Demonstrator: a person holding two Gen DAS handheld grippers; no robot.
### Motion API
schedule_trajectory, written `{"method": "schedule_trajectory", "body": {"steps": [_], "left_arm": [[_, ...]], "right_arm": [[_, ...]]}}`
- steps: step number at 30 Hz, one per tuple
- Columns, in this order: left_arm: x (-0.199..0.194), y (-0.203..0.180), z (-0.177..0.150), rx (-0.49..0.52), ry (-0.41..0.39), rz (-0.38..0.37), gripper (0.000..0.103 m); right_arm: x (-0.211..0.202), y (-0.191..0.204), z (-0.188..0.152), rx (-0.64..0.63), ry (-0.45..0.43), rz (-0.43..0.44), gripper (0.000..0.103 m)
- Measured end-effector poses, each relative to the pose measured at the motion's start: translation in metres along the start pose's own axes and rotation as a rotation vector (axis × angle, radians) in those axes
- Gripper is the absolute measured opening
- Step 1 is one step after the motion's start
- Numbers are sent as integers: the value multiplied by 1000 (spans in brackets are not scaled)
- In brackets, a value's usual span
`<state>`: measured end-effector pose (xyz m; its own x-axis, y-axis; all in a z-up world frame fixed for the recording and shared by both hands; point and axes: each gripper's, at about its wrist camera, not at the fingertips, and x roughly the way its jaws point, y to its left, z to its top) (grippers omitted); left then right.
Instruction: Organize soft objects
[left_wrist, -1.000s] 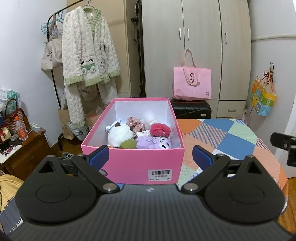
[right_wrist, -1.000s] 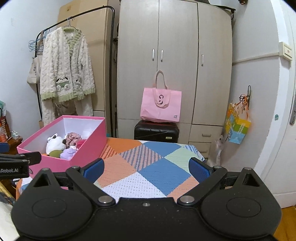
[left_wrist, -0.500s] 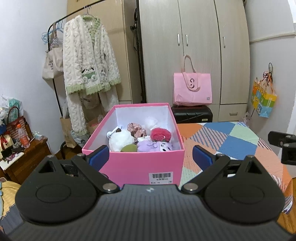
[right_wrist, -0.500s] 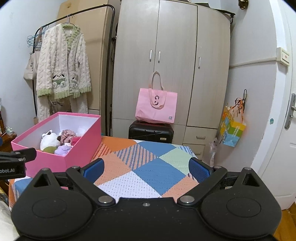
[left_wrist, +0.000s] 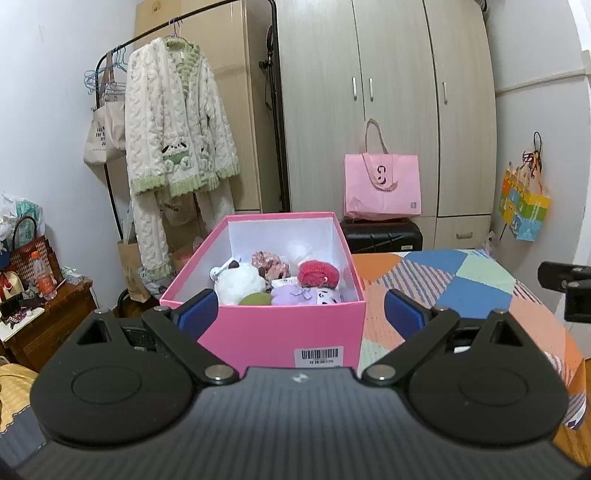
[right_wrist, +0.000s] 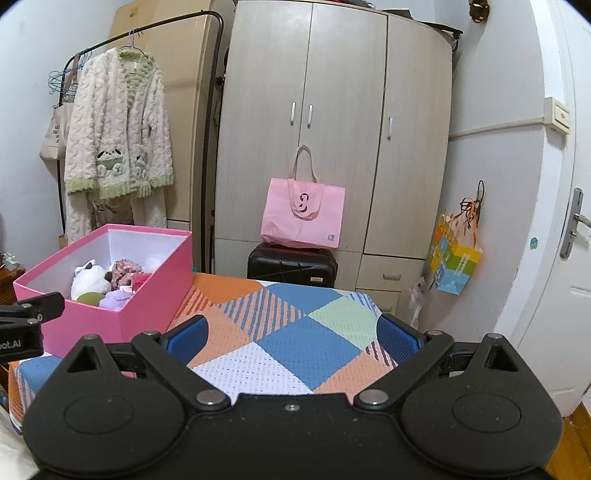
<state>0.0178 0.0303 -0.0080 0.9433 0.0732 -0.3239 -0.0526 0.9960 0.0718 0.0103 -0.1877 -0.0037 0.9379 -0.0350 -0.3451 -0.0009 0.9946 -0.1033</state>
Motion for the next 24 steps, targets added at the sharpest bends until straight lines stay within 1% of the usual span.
{"method": "schedule_trajectory", "body": {"steps": [4,7,12,24], "left_arm": [[2,3,1,-13,9,7,98],[3,2,1,-10,8,13,103],[4,2,1,-7,10,29,103],[2,2,1,-2,9,30,103]], "right_arm": [[0,-1,-3,3,9,0,100],[3,-2,-5,8,18,-1,100],[3,-4,-6,8,11,-5,100],[7,-6,-6,5,20,-6,100]]}}
